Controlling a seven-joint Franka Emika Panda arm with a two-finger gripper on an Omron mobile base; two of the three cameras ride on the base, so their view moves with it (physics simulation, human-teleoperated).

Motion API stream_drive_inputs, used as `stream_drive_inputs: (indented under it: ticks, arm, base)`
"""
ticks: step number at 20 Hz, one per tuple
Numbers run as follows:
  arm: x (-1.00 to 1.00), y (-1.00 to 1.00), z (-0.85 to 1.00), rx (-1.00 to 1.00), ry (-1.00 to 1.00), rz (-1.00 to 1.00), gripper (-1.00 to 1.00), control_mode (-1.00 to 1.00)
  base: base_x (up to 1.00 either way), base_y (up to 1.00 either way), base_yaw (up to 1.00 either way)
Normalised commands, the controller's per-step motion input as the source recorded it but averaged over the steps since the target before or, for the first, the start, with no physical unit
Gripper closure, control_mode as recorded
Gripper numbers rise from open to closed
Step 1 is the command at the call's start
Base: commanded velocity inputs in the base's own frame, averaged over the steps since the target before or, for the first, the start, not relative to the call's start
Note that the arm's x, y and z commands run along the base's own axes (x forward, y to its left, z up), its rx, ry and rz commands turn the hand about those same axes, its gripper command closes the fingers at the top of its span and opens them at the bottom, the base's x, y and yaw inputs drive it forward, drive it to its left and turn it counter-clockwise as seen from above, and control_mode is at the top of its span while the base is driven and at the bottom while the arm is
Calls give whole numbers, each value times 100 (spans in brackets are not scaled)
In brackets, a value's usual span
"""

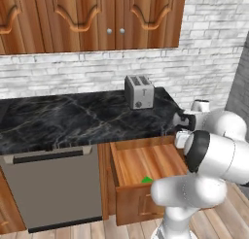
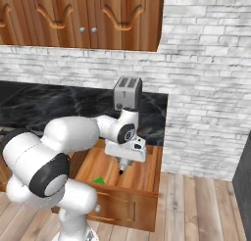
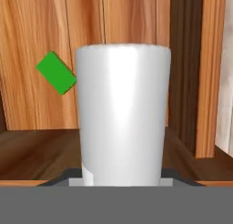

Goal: Restock the sink supplies by placing the sponge and soap dispenser on the counter and next to the sink. Make sure the soap dispenser is upright.

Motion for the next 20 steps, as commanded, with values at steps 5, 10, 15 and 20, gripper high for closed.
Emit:
stream_drive_inputs:
  ticks: [5, 10, 15, 20]
  arm:
    - [-12, 16, 100, 0, 0, 0, 100, -100]
    - [0, 34, 48, 0, 0, 0, 100, 100]
    - [0, 0, 0, 0, 0, 0, 100, 100]
    - [0, 0, 0, 0, 0, 0, 100, 100]
  base:
    - [0, 0, 0]
    - [0, 18, 1]
    - [-11, 100, 34]
    - [-2, 100, 41]
